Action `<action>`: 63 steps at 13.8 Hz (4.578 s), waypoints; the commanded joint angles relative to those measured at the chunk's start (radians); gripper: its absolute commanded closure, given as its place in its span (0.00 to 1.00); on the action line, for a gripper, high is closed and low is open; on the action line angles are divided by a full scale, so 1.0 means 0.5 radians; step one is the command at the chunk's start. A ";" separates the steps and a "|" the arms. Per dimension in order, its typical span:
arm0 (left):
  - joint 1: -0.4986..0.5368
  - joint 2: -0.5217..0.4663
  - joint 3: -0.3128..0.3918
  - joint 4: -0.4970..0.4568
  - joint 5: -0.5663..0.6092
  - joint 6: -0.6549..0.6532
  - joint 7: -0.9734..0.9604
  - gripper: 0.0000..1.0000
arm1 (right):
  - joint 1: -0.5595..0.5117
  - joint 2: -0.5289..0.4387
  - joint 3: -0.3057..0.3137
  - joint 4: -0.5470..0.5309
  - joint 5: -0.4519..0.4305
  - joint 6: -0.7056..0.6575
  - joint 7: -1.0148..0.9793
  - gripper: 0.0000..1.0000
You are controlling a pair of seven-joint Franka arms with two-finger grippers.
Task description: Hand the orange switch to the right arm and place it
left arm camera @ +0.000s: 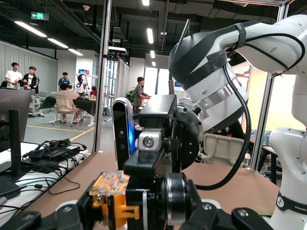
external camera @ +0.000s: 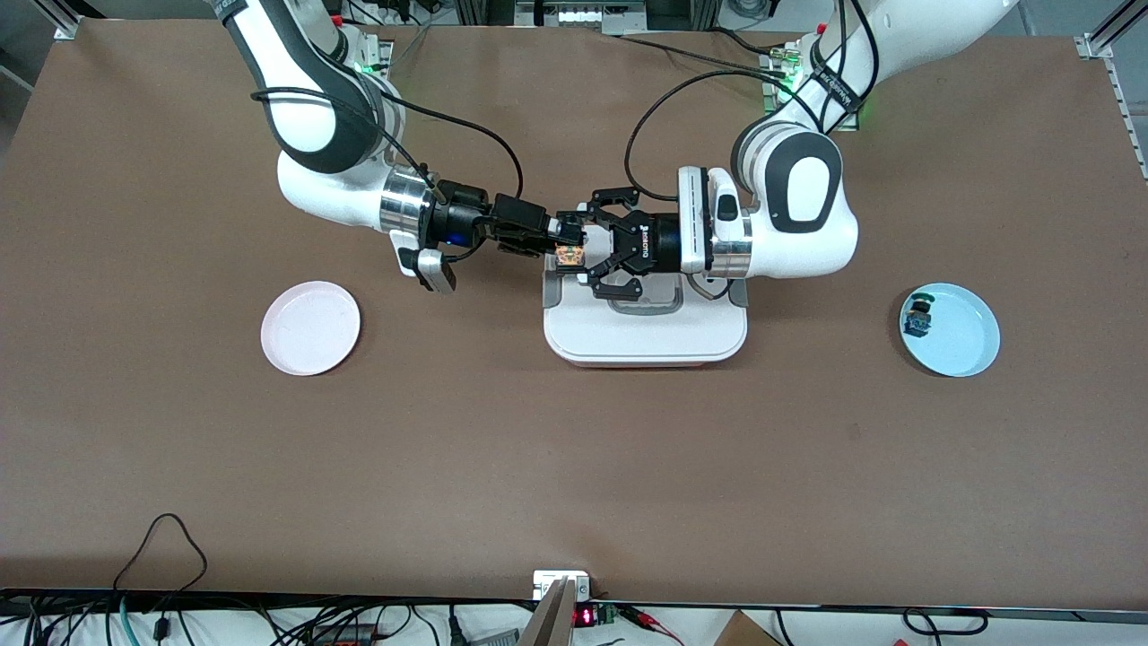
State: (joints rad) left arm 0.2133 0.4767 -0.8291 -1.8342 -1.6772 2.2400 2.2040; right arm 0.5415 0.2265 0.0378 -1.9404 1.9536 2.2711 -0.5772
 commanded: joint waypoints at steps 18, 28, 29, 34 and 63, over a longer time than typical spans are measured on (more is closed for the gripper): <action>0.024 -0.186 0.002 -0.065 -0.051 0.076 -0.069 0.00 | -0.119 -0.066 -0.042 0.015 -0.087 -0.112 0.102 1.00; 0.162 -0.370 0.011 -0.096 0.789 -0.120 -0.962 0.00 | -0.868 -0.207 -0.048 0.113 -1.509 -0.958 0.491 1.00; 0.205 -0.401 0.011 -0.108 0.869 -0.193 -1.036 0.00 | -0.914 -0.253 -0.048 0.116 -1.699 -0.989 0.525 1.00; 0.322 -0.456 0.011 -0.102 1.311 -0.445 -1.447 0.00 | -1.012 -0.401 -0.066 0.113 -2.574 -1.039 0.700 1.00; -0.116 -0.704 1.200 0.607 3.437 -1.431 -4.395 0.00 | -1.006 0.053 -0.066 -0.721 -3.744 0.694 0.961 1.00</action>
State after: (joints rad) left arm 0.2648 0.1946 -0.3497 -1.4862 0.0641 1.5125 0.0769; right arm 0.0400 0.2240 -0.0002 -2.2952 0.0997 2.5655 -0.1132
